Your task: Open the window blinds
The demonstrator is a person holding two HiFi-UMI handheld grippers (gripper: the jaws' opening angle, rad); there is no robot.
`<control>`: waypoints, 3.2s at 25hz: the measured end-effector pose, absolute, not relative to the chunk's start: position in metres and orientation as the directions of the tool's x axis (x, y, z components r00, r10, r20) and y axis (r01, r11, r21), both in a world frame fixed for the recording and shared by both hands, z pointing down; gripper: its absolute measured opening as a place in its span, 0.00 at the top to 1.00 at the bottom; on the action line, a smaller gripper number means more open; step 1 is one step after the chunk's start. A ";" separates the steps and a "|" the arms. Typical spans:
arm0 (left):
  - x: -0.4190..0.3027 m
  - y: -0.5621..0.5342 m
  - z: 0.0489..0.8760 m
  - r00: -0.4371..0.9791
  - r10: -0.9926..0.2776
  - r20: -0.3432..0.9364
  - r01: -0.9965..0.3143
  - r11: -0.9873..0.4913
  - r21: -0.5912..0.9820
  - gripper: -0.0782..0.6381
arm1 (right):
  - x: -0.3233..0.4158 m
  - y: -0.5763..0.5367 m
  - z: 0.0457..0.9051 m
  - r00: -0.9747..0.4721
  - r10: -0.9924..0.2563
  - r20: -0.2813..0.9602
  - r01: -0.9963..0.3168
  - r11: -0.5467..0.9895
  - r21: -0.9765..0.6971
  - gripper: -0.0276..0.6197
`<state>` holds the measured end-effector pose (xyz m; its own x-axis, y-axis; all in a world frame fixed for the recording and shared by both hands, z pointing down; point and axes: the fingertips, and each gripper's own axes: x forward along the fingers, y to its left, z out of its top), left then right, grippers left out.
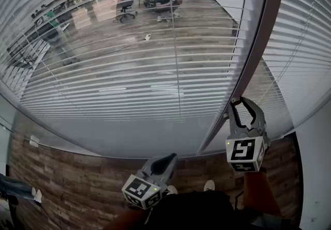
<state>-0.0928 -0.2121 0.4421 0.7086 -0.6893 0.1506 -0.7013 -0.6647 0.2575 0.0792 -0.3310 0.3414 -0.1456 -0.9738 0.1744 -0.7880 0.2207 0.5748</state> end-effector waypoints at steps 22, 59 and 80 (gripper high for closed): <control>-0.095 -0.213 0.448 0.708 -0.689 0.156 -0.703 -0.663 0.258 0.89 | 0.085 -0.330 0.335 -0.351 -0.935 0.054 -0.919 0.333 -0.213 0.62; -0.096 -0.216 0.448 0.710 -0.687 0.153 -0.700 -0.666 0.258 0.89 | 0.081 -0.334 0.344 -0.152 -0.982 0.111 -0.883 0.186 0.432 0.73; -0.093 -0.216 0.446 0.710 -0.689 0.147 -0.699 -0.664 0.267 0.89 | 0.080 -0.333 0.349 -0.091 -0.989 0.113 -0.663 0.145 0.734 0.73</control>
